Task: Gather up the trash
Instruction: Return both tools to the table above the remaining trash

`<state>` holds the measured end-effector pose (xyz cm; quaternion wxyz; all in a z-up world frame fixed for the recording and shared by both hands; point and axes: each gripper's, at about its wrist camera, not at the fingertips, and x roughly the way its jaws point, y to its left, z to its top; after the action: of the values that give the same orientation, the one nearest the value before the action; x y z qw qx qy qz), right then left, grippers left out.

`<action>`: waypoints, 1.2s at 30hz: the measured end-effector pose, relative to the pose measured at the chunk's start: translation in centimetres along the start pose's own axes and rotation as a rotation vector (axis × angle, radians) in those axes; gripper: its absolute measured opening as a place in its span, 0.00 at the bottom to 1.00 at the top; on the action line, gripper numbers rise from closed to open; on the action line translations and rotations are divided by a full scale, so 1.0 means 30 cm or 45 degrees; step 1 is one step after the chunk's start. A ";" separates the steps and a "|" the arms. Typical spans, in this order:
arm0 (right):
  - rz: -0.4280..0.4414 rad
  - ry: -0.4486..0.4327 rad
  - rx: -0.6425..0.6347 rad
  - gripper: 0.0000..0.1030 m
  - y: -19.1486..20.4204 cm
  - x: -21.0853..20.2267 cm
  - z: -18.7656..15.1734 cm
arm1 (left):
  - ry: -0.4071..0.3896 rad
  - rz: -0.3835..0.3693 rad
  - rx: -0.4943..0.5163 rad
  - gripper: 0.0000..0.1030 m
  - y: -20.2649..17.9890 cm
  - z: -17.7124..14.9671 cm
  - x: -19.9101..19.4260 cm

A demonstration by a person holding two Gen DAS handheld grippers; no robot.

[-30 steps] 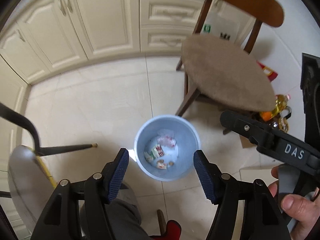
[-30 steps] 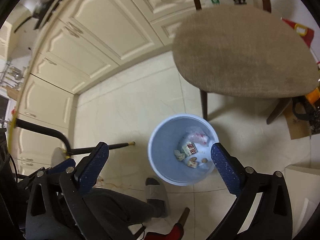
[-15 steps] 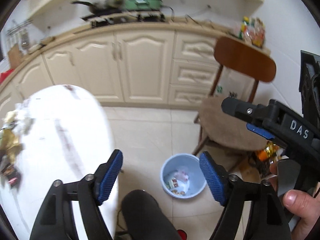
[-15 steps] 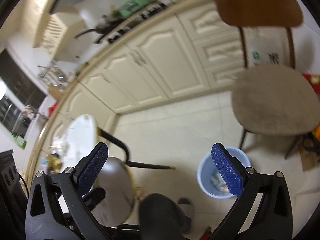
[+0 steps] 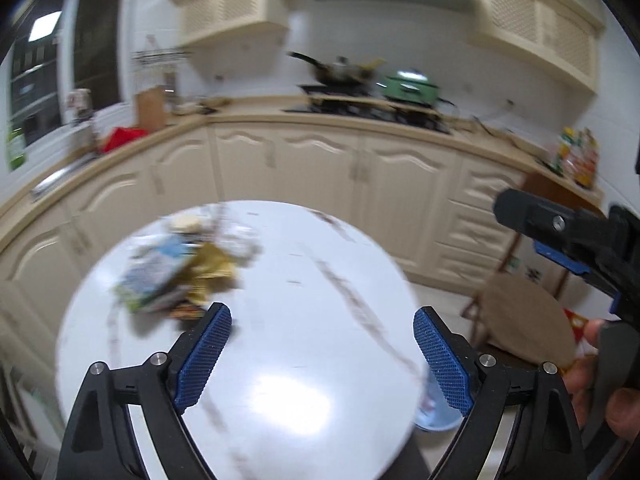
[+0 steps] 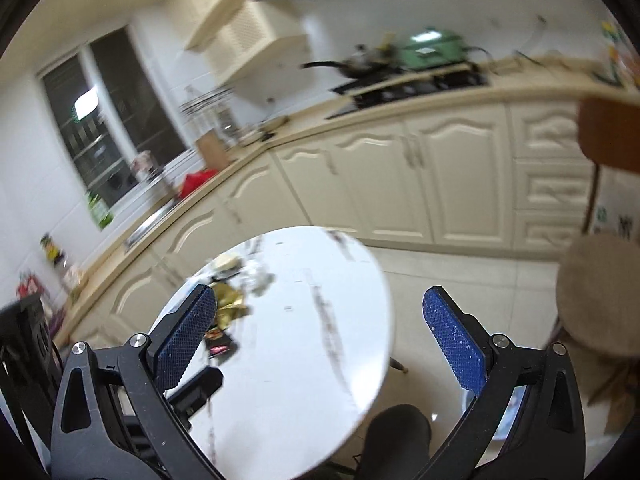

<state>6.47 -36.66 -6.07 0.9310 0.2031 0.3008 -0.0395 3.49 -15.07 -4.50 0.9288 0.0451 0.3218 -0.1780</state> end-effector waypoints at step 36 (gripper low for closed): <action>0.079 0.449 -0.575 1.00 0.561 0.537 -0.217 | 0.119 0.453 -0.321 0.94 0.550 0.004 0.081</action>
<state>19.38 -17.87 -14.19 0.8867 0.0035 0.4529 0.0930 11.28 -0.43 -6.40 0.9279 -0.0072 0.3713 0.0326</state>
